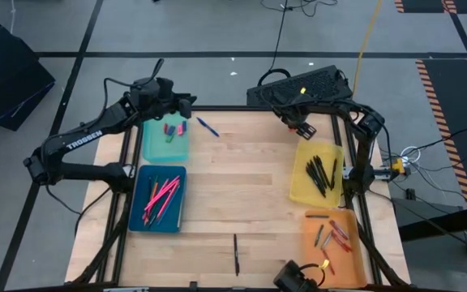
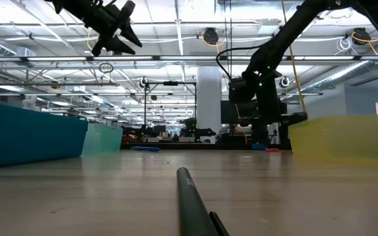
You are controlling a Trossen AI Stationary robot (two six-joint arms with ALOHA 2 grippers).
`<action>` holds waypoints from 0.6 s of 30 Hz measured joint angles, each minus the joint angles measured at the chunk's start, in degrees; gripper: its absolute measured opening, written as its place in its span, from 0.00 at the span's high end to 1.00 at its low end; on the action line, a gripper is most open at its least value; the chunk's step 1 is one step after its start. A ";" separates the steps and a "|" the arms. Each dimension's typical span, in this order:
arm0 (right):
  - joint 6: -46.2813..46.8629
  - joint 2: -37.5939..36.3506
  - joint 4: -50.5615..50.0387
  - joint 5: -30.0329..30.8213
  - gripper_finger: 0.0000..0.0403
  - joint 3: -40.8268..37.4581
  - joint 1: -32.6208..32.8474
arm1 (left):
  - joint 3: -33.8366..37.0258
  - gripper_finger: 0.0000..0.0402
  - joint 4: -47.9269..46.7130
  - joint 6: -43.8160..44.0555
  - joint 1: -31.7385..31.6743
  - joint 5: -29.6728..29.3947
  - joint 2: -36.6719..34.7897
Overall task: Sort crayons/erasers/pens/pencils in bins
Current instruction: Put the orange eraser into the light blue bin
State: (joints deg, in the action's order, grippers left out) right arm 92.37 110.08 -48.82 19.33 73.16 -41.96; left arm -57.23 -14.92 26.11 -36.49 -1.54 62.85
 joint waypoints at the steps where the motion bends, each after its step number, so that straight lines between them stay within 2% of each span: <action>1: 0.05 -0.21 -0.94 0.20 0.51 0.08 0.42 | 0.00 0.60 0.00 0.00 0.04 0.02 0.00; 10: 5.45 -1.26 1.06 9.99 0.51 -0.38 5.72 | 0.00 0.60 -0.74 -2.09 1.74 -0.02 0.00; 18: 9.61 -1.06 8.29 12.39 0.51 -5.87 6.42 | 0.00 0.60 -3.65 -4.00 3.19 -0.07 -0.24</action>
State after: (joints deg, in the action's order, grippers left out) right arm 101.98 109.02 -40.53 31.71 67.28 -35.54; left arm -57.23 -18.57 22.11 -33.30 -1.61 62.61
